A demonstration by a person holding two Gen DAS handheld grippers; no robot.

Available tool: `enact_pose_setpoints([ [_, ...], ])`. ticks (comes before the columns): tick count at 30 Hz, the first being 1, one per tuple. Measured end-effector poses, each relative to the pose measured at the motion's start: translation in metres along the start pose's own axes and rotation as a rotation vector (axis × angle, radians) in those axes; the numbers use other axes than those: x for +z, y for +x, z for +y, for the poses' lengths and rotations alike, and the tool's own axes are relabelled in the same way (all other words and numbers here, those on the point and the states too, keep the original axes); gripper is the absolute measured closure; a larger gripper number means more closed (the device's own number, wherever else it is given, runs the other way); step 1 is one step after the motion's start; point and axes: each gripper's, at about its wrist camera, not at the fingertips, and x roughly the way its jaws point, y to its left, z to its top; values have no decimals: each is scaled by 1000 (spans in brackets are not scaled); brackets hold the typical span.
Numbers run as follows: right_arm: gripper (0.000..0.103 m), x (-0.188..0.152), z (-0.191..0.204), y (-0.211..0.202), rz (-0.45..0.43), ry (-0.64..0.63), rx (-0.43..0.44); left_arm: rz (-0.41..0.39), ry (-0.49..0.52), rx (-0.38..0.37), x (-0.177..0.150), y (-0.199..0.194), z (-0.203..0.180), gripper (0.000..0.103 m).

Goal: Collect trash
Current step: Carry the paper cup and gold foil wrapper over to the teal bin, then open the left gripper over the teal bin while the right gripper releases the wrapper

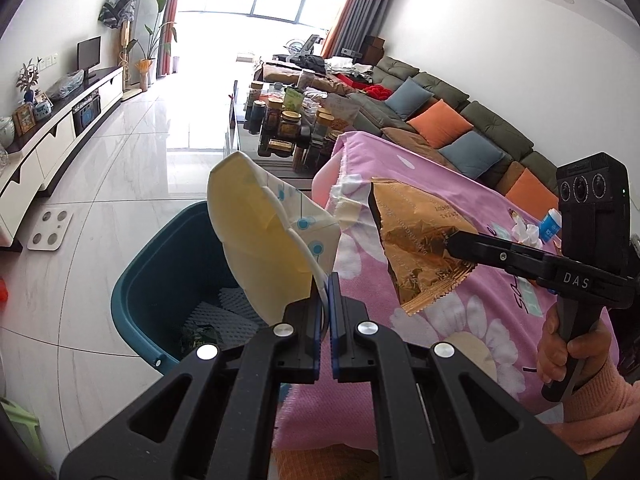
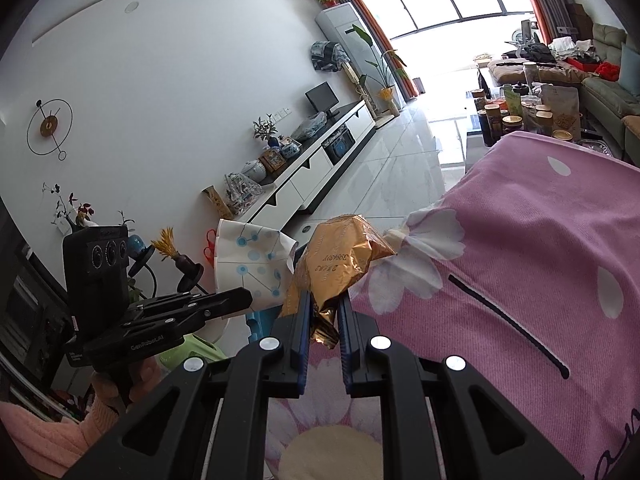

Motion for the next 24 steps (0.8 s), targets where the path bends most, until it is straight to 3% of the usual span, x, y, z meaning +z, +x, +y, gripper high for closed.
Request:
enact_pose_setpoints([
  [24,91,19,26,54,84,-47,3,52,-80,79,-14,18,48,99],
])
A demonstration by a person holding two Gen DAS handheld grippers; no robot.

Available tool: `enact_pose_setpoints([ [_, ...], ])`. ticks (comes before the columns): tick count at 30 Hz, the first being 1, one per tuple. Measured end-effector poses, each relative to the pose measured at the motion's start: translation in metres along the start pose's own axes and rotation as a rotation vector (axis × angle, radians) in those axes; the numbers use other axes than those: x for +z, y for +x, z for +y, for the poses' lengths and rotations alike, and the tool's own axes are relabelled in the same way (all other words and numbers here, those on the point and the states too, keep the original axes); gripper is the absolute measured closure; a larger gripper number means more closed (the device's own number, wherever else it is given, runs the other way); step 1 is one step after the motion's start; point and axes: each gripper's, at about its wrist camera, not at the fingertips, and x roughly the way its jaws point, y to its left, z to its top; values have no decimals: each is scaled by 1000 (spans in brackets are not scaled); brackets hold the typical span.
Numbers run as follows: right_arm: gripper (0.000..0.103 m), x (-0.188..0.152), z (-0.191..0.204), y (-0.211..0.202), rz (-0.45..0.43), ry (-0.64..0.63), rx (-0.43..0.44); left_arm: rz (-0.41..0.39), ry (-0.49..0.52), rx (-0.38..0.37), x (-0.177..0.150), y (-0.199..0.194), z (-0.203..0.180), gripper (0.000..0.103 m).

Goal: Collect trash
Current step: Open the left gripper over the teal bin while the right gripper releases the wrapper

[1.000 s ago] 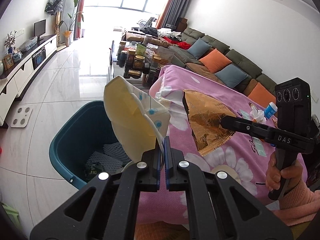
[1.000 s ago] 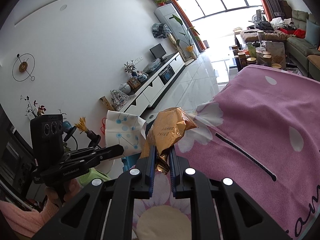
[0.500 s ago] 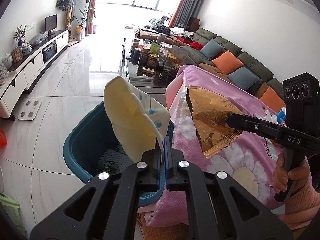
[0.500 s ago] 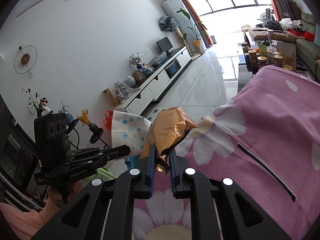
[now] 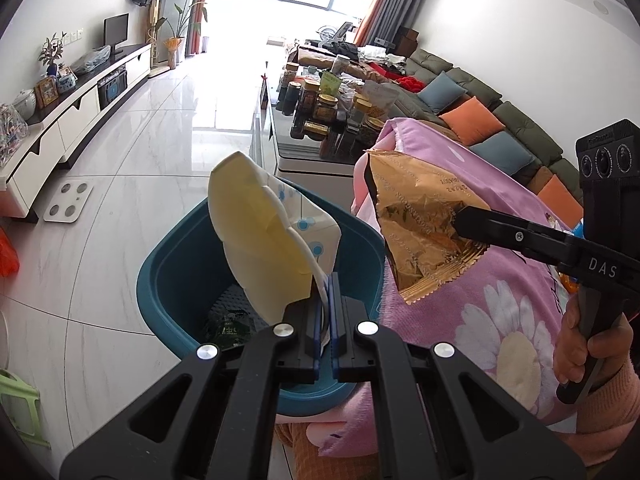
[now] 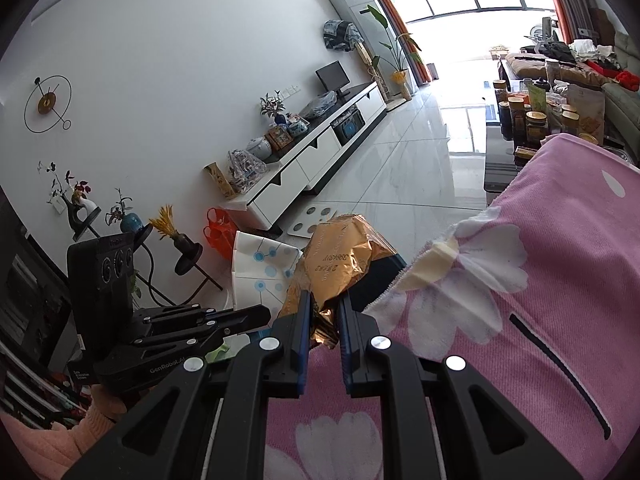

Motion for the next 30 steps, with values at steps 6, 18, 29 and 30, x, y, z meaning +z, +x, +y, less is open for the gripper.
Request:
enact_pose_setpoints([
  [6,91,1,3,11,20,-5,-11,5,-4,12,-1,6,3,99],
  [18,91,7,12,36,57,-27,-43,28,-14,47,-2,22,5,99],
  [29,84,10,16,58,93,-34,-71,56,-92,62,-2,46,26,91],
  [30,84,10,16,58,93,-32,-68,53,-95,64,-2,47,26,91],
])
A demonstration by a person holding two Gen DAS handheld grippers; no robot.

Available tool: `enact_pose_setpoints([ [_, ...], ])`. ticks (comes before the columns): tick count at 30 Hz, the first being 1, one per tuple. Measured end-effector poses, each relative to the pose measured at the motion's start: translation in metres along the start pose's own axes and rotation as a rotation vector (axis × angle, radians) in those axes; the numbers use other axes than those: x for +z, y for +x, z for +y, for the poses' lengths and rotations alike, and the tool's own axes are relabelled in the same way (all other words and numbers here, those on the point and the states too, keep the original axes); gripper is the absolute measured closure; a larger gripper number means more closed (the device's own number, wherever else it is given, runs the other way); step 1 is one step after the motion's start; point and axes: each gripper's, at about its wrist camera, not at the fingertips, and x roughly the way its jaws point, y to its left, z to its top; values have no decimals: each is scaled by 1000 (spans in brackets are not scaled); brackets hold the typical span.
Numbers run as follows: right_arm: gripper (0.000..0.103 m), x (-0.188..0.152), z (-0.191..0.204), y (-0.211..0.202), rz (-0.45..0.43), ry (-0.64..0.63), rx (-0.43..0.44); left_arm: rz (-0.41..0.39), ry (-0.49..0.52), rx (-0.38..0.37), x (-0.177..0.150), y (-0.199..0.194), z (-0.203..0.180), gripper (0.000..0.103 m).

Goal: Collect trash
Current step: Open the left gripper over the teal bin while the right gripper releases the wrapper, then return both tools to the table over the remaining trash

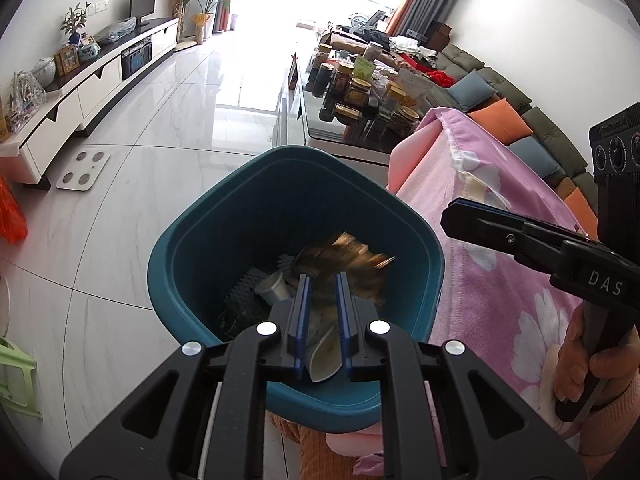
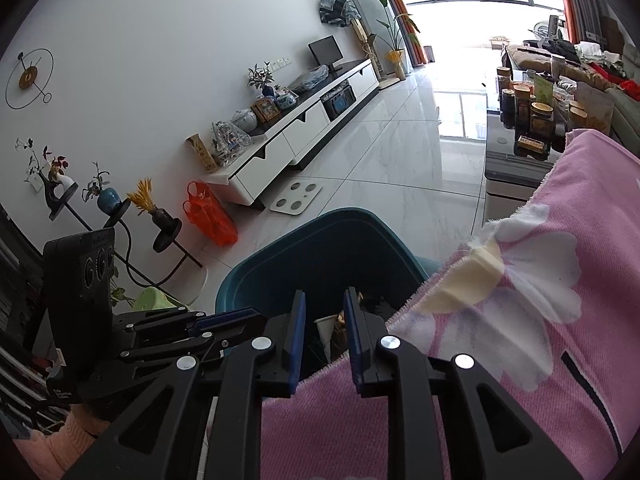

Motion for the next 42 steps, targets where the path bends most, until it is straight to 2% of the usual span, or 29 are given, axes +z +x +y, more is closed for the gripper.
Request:
enact_pose_setpoints([
  [5,84,-3,-4,-9,-12,6,12,-26,6,-8,0,-4,-4,85],
  [9,84,-11,-9,-24,-32,17,27,-66,29,-34,-3,-17,-14,73],
  [12,83,-18,-13,-43,-59,13,28,-94,57,-68,-5,-27,-24,66],
  [14,77,-23,-17,-58,-82,13,22,-109,85,-93,-7,-33,-36,62],
  [18,73,-35,-27,-92,-136,17,-8,-116,152,-162,-14,-37,-66,56],
  [23,69,-54,-48,-137,-193,52,-73,-85,244,-260,-23,-30,-119,55],
  [32,69,-91,-93,-206,-268,150,-218,-12,400,-408,-41,-9,-218,55],
  [42,68,-130,-143,-262,-336,258,-336,85,510,-488,-56,25,-316,55],
])
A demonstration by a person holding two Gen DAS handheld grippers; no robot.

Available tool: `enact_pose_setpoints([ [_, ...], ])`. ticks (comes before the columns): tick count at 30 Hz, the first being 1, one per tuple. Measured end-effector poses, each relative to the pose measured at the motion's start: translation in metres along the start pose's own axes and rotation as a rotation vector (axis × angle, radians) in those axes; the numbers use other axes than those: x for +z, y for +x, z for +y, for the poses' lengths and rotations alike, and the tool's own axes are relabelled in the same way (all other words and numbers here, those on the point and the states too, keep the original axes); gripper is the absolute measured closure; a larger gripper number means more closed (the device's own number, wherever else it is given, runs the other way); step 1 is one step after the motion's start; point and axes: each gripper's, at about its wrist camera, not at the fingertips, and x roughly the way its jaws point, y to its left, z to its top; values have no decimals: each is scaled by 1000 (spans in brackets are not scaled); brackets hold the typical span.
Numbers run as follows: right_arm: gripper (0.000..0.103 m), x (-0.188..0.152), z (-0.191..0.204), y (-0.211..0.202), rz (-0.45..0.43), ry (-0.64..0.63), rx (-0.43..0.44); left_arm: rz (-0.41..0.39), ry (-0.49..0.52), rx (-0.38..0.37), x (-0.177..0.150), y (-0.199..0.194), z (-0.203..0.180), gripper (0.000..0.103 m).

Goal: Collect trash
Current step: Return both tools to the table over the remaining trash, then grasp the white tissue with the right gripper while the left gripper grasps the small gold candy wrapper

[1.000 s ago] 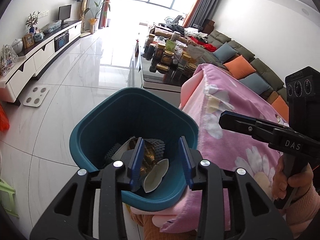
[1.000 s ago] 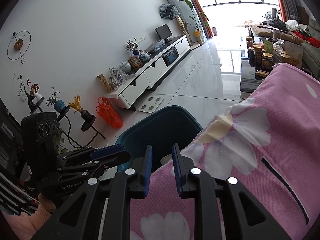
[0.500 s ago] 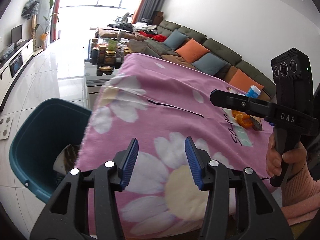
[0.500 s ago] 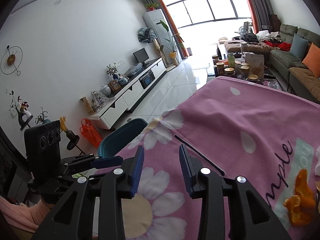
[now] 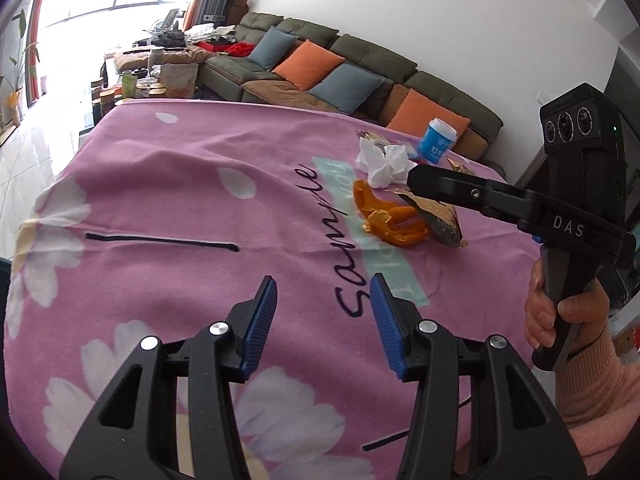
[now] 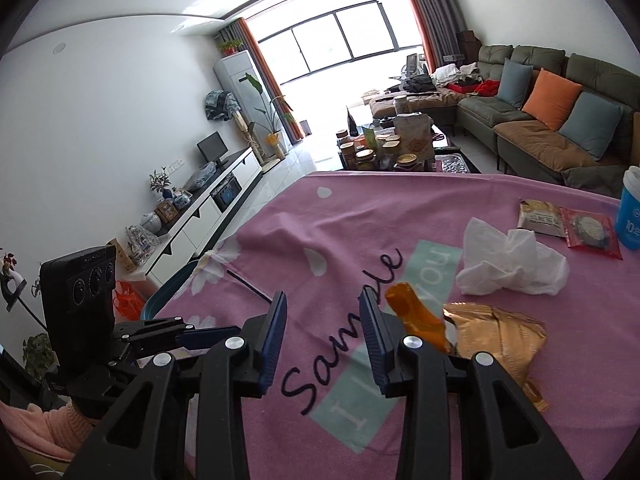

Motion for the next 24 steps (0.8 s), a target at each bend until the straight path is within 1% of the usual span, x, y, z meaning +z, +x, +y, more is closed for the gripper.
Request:
enact_pose_setpoints([
  [5,67,2,-37,-15,-36,59,-62,38,40,-20,18,31,-23,55],
  [8,66,7,-60,-19,-50,85,-104,58,46,-29,28,44,-29,55],
  [10,62,9,-72,-18,-50,106,-125,74,45,-33,34,55,-33,55],
  [14,61,13,-94,-9,-38,128,-171,107,44,-21,42,74,-36,56],
  [17,59,17,-109,1,-23,145,-188,132,46,-17,46,86,-39,57],
  [22,54,25,-114,19,16,125,-208,151,53,-15,53,100,-43,64],
  [23,54,25,-116,23,25,125,-210,156,54,-15,54,103,-44,70],
  [24,54,26,-119,28,38,125,-211,160,56,-14,56,105,-45,72],
])
